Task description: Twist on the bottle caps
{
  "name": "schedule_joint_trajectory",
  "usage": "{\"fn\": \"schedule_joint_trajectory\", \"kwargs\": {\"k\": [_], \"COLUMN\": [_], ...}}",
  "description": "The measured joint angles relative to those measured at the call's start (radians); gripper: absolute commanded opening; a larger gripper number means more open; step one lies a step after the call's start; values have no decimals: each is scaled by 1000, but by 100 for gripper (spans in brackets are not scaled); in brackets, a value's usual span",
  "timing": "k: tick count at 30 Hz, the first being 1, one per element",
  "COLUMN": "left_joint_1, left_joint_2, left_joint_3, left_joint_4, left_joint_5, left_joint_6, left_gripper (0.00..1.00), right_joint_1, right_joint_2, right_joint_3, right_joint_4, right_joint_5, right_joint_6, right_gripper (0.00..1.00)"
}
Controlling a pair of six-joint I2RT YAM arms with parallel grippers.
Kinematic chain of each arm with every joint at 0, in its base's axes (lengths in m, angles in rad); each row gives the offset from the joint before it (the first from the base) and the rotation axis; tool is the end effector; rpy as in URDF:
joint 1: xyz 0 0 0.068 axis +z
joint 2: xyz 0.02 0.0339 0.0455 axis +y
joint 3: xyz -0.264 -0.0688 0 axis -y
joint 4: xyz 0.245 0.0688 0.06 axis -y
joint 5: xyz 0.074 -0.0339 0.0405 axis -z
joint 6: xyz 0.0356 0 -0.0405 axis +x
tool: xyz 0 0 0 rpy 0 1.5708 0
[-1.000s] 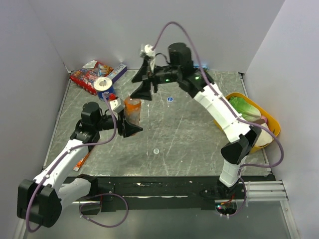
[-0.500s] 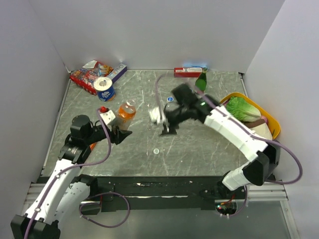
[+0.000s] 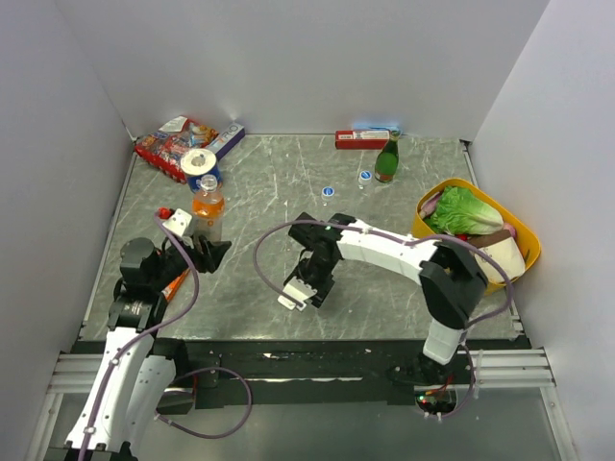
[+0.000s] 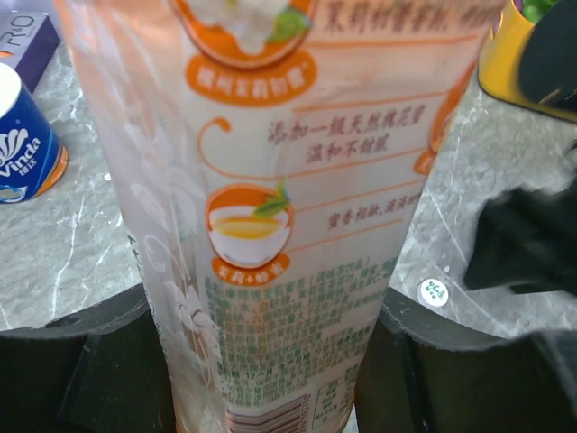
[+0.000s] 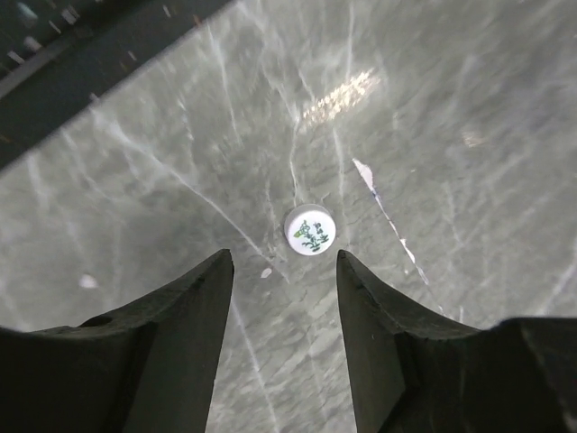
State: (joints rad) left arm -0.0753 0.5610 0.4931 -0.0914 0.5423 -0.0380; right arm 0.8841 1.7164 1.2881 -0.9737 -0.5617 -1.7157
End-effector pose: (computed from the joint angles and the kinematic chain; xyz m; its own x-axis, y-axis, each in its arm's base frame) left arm 0.1463 -0.0295 0.2806 -0.1798 -0.0191 -0.9835 0.5661 0.8156 -0.1193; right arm 0.1905 0.2623 0.2249 0.7940 -0.3524 -0.4953 -0.5157 -0.8219 -0.2421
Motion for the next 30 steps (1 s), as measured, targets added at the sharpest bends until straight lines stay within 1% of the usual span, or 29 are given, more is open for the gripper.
{"fn": "schedule_joint_trajectory", "kwargs": {"k": [3,7,11,14,19,30], "left_joint_1": [15,39,55,62,66,66], "left_joint_2": [-16,-30,-34,-34,-28,-5], "left_joint_3": [0,0,0,0,0,-1], "left_joint_4": [-2,-3,-4,-4,-3,-2], "left_joint_5": [1,2,3,5,10,11], "left_joint_6": [-9,-13,-24,-30,-31,-32], "left_gripper": [1,1,1,1,1,1], "right_joint_1": [0,0,1,2,2,3], "right_joint_2": [66,126,166,193,207,207], "right_joint_3": [0,1,13,31,37,38], "right_joint_4": [45,94,109,116,114,65], "right_joint_5": [44,86,107,115,121,101], "right_joint_6": [-36,-71,-90,-105,-117,-135], "right_gripper": [60,60,59,56,54,53]}}
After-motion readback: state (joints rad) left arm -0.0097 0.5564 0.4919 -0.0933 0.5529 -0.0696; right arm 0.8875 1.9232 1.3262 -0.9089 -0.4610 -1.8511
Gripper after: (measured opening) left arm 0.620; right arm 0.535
